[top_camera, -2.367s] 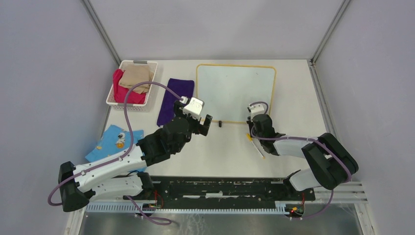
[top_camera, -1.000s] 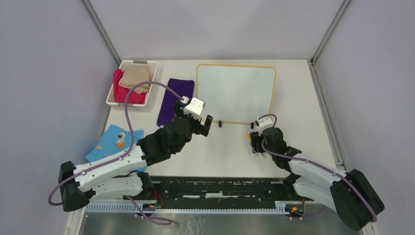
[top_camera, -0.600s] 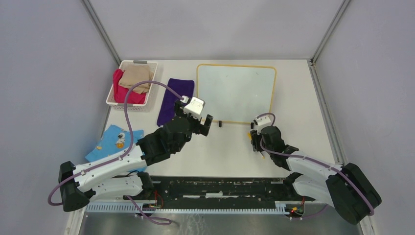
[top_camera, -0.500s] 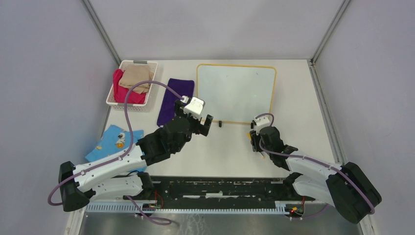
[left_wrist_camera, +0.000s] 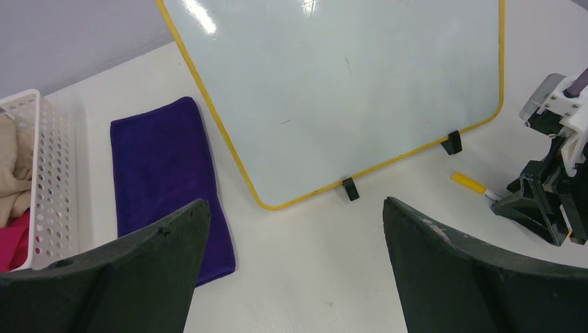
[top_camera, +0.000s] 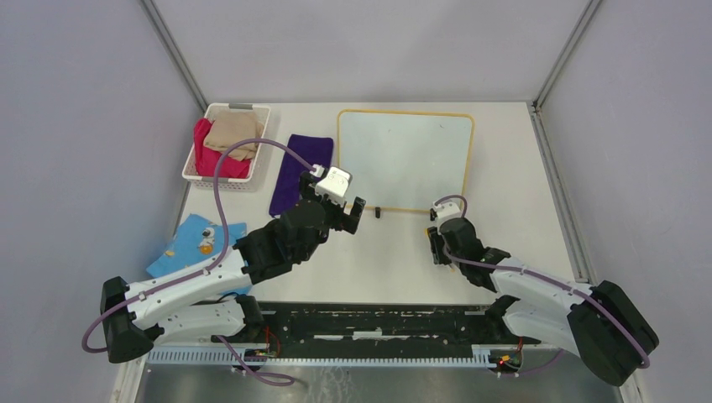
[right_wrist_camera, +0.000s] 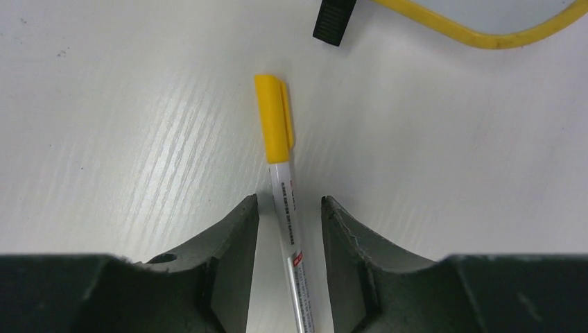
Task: Write a sentence on the whiteboard
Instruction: Open the whiteboard marker at the center of the board.
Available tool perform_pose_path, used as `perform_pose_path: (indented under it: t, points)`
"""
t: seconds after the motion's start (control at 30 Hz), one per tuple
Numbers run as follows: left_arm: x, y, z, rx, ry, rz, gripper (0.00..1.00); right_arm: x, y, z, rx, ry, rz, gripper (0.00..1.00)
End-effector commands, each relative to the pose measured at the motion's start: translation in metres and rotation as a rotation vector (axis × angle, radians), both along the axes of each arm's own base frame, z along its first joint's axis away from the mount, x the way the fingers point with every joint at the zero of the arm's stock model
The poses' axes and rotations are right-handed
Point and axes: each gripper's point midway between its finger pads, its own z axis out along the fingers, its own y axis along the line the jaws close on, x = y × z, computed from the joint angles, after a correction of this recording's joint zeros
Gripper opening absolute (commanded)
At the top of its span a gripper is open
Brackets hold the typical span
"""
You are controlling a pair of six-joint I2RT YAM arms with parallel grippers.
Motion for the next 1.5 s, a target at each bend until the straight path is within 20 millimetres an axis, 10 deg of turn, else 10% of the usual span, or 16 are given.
perform_pose_path:
  t: [0.0, 0.7, 1.07, 1.47]
  points:
    - [-0.001, -0.001, 0.032, -0.071, -0.043, -0.012, 1.0, -0.03, -0.014, -0.018, -0.057, 0.142, -0.004, 0.43]
    - [-0.003, -0.001, 0.035, -0.081, -0.045, -0.02, 0.99, -0.04, -0.014, -0.024, -0.074, 0.198, 0.0, 0.0]
    - [-0.001, -0.001, 0.031, -0.067, -0.041, -0.012, 0.99, -0.033, 0.007, -0.02, 0.102, 0.163, -0.066, 0.0]
    - [0.003, 0.005, 0.038, -0.127, -0.043, 0.049, 1.0, -0.003, 0.025, 0.075, 0.288, -0.139, -0.015, 0.0]
